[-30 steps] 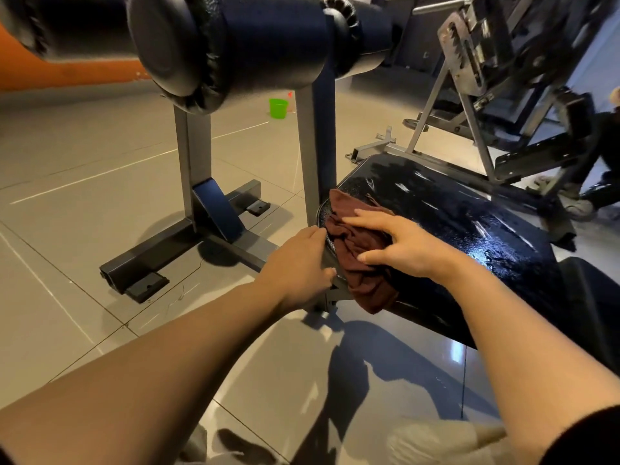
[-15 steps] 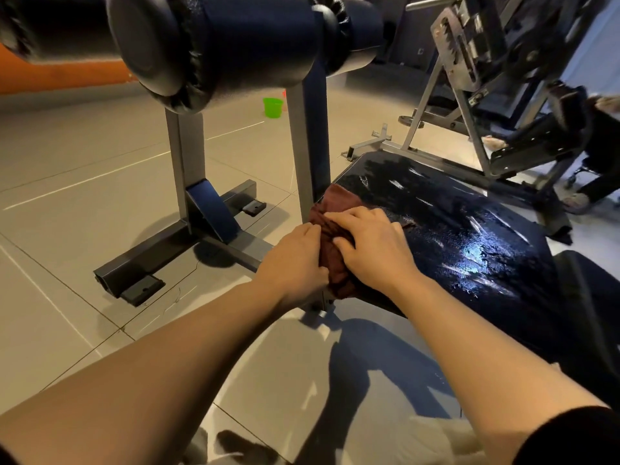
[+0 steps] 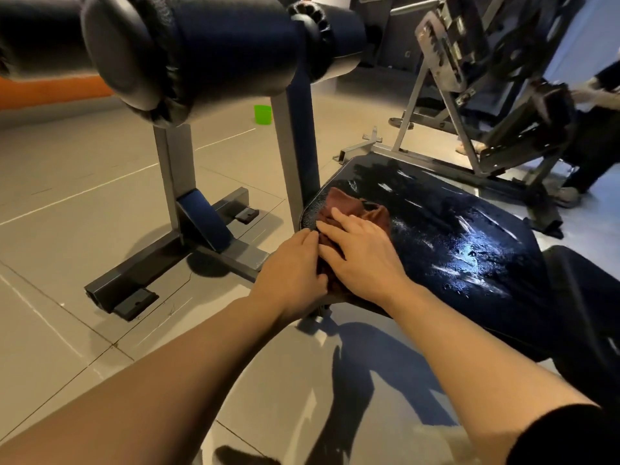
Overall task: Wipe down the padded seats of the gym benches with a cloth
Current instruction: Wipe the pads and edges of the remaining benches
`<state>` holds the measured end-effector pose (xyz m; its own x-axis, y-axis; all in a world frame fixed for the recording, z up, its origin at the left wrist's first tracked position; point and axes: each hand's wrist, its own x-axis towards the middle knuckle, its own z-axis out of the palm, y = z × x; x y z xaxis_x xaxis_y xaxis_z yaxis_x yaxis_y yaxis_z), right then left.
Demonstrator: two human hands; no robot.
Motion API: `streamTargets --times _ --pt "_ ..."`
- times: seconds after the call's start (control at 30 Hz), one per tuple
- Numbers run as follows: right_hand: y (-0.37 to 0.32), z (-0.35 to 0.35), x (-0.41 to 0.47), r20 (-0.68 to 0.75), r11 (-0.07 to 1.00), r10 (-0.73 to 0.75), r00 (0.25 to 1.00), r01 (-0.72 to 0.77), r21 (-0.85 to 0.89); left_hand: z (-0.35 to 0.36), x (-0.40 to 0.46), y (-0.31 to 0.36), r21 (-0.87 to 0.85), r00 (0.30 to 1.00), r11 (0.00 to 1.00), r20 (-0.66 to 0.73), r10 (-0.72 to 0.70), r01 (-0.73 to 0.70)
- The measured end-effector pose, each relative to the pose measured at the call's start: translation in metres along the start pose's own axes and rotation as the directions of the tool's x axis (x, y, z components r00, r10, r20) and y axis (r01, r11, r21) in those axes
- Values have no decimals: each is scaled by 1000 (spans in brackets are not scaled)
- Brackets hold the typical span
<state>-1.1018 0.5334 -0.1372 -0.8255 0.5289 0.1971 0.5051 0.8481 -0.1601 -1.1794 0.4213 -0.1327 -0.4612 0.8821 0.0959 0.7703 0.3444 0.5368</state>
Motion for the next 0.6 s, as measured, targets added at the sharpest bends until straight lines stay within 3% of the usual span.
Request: streamTargets --times 0.07,0.27,0.33,0.5,0.6 --pt "12 -3 -2 -8 999 41 999 -41 12 3 2 5 44 1000 999 -11 25 -25" --pt "53 -11 -12 -10 918 396 918 -396 9 11 11 21 131 991 983 -2 134 -132" --pt "47 -10 -10 -23 928 372 928 -372 -11 13 17 20 143 990 980 -11 141 -138" --pt "16 -3 8 -38 996 88 995 -87 27 11 38 12 76 991 993 -88 101 -94" --pt "33 -3 22 0 998 50 999 -50 41 8 49 11 71 988 991 -98 120 -113"
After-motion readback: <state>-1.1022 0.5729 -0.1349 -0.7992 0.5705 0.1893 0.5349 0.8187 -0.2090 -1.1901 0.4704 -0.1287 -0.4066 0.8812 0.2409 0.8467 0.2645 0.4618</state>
